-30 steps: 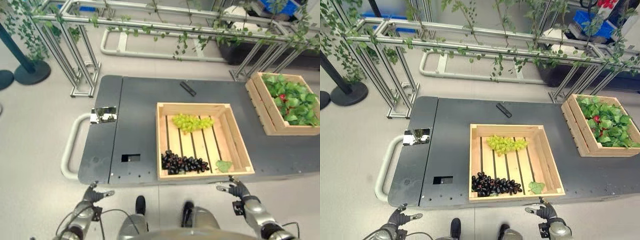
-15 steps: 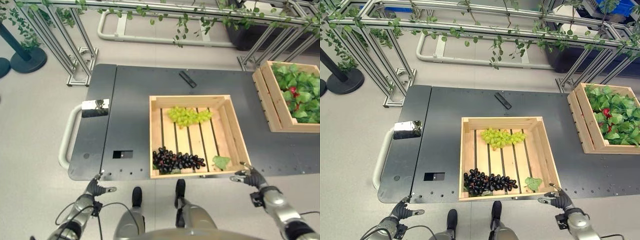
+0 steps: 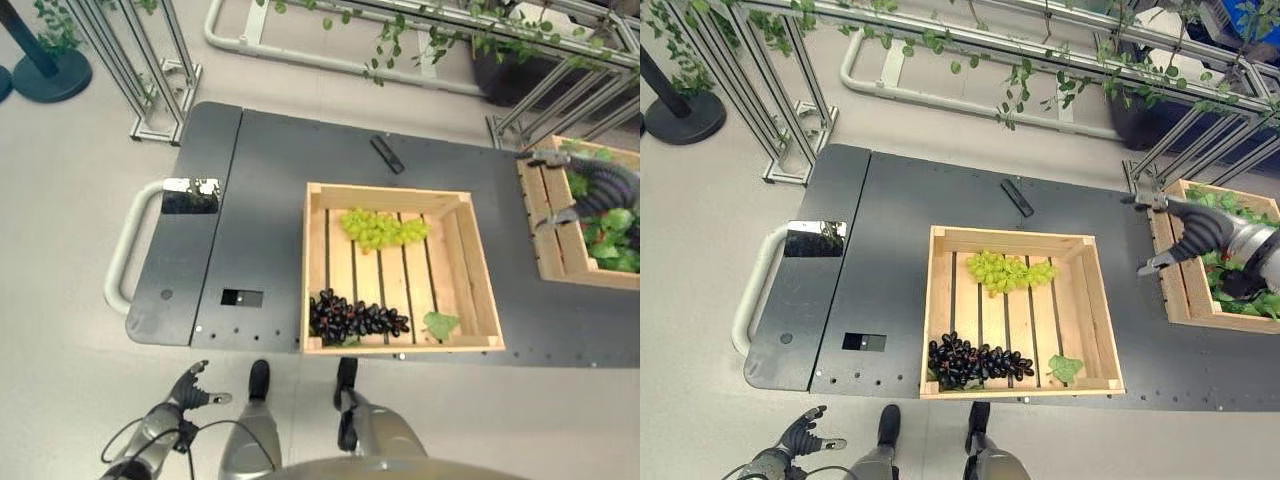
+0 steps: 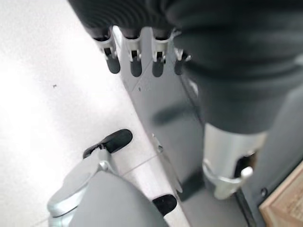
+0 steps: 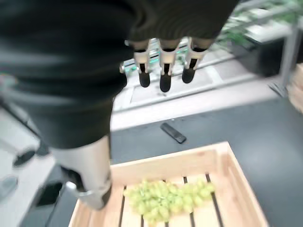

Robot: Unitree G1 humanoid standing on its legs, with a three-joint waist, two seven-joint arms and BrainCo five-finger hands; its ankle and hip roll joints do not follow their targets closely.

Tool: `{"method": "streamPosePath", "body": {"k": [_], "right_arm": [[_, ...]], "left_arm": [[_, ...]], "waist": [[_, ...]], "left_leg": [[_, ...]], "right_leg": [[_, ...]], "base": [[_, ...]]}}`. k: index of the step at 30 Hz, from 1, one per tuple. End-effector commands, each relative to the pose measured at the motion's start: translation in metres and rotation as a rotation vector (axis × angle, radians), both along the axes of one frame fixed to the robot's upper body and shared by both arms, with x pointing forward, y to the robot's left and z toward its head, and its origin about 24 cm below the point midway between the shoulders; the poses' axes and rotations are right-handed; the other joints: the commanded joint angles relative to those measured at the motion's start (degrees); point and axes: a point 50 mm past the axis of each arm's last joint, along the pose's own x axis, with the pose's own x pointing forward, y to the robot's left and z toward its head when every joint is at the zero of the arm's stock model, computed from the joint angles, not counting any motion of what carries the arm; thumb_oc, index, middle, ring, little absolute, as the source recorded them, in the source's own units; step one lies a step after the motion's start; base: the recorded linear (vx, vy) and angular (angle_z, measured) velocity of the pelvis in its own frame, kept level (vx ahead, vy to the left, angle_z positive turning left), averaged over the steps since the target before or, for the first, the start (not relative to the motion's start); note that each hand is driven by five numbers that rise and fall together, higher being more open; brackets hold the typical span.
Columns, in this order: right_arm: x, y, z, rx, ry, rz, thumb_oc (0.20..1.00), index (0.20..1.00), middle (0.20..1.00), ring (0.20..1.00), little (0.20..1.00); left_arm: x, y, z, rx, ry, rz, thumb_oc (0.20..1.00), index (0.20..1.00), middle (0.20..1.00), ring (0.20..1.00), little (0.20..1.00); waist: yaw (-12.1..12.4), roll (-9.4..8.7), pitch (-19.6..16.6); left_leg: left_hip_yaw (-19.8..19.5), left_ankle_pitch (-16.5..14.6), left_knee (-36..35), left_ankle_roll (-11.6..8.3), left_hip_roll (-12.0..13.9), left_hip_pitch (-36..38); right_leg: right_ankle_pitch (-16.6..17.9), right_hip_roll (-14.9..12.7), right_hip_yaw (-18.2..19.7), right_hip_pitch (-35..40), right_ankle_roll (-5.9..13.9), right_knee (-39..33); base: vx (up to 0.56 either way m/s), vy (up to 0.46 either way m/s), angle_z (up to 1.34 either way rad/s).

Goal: Pick up the fruits from the basket on one side to the basket on the other side

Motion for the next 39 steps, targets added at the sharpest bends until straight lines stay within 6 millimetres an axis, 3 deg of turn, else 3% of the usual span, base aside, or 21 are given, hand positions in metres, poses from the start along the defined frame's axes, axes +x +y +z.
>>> {"method": "streamPosePath", "body": {"k": [1, 7, 9, 19, 28, 34, 39], "right_arm": [[0.001, 0.010, 0.030, 0.012, -0.101, 0.055, 1.000, 1.000, 1.000, 1.000, 1.000], [0.007, 0.027, 0.050, -0.053, -0.153, 0.108, 1.000, 1.000, 1.000, 1.000, 1.000], [0.012, 0.045, 0.051, -0.097, -0.137, 0.170, 1.000, 1.000, 1.000, 1.000, 1.000], [0.032, 0.097, 0.033, -0.169, -0.048, 0.336, 1.000, 1.000, 1.000, 1.000, 1.000], [0.057, 0.138, 0.046, -0.135, -0.161, 0.391, 1.000, 1.000, 1.000, 1.000, 1.000], [0.065, 0.142, 0.053, -0.128, -0.211, 0.367, 1.000, 1.000, 1.000, 1.000, 1.000], [0.078, 0.137, 0.048, -0.059, -0.219, 0.315, 1.000, 1.000, 1.000, 1.000, 1.000]], "left_arm": [[-0.001, 0.017, 0.011, 0.037, -0.030, -0.011, 1.000, 1.000, 1.000, 1.000, 1.000], [0.000, 0.026, 0.016, 0.074, -0.023, -0.022, 1.000, 1.000, 1.000, 1.000, 1.000], [0.005, 0.033, 0.022, 0.101, -0.032, -0.025, 1.000, 1.000, 1.000, 1.000, 1.000], [0.019, 0.032, 0.030, 0.110, -0.070, -0.042, 1.000, 1.000, 1.000, 1.000, 1.000], [0.042, 0.028, 0.039, 0.107, -0.129, -0.018, 1.000, 1.000, 1.000, 1.000, 1.000], [0.050, 0.024, 0.042, 0.091, -0.170, 0.011, 1.000, 1.000, 1.000, 1.000, 1.000], [0.054, 0.018, 0.042, 0.078, -0.197, 0.023, 1.000, 1.000, 1.000, 1.000, 1.000]], "waist": [[0.4, -1.93, -0.3], [1.5, -3.87, 0.8], [2.3, -4.94, 1.5], [3.4, -5.42, 3.7], [5.0, -3.76, 8.8], [5.1, -2.65, 11.8], [4.5, -1.51, 11.8]], "left_leg": [[1.3, -0.3, 2.4, -2.15, 1.1, -1.0], [1.1, -0.1, 2.5, -2.40, 1.7, -1.7], [0.9, 0.2, 2.3, -2.57, 2.0, -2.0], [-0.2, 0.6, 2.5, -2.55, 2.1, -3.5], [-1.0, 0.6, 5.5, -2.39, 1.7, -7.3], [-1.4, 0.9, 6.9, -2.36, 1.7, -9.9], [-1.8, 1.4, 7.8, -2.27, 1.5, -14.4]], "right_leg": [[-3.7, -2.6, 0.9, 0.0, 6.52, 7.7], [-3.7, -1.8, 1.1, -0.5, 6.26, 7.3], [-3.8, -1.3, 1.2, -0.7, 6.08, 7.0], [-4.0, -0.6, 0.8, -1.4, 5.56, 6.8], [-4.6, -0.6, 1.0, -3.9, 4.91, 8.3], [-4.8, -0.8, 1.0, -6.2, 4.60, 9.4], [-4.8, -0.5, 1.1, -10.7, 4.32, 10.5]], "base": [[0.00, 0.000, 0.00], [0.00, -0.027, -0.02], [0.01, -0.050, 0.03], [0.00, -0.017, 0.04], [-0.03, -0.001, 0.04], [-0.06, -0.002, 0.07], [-0.05, 0.004, 0.01]]}}
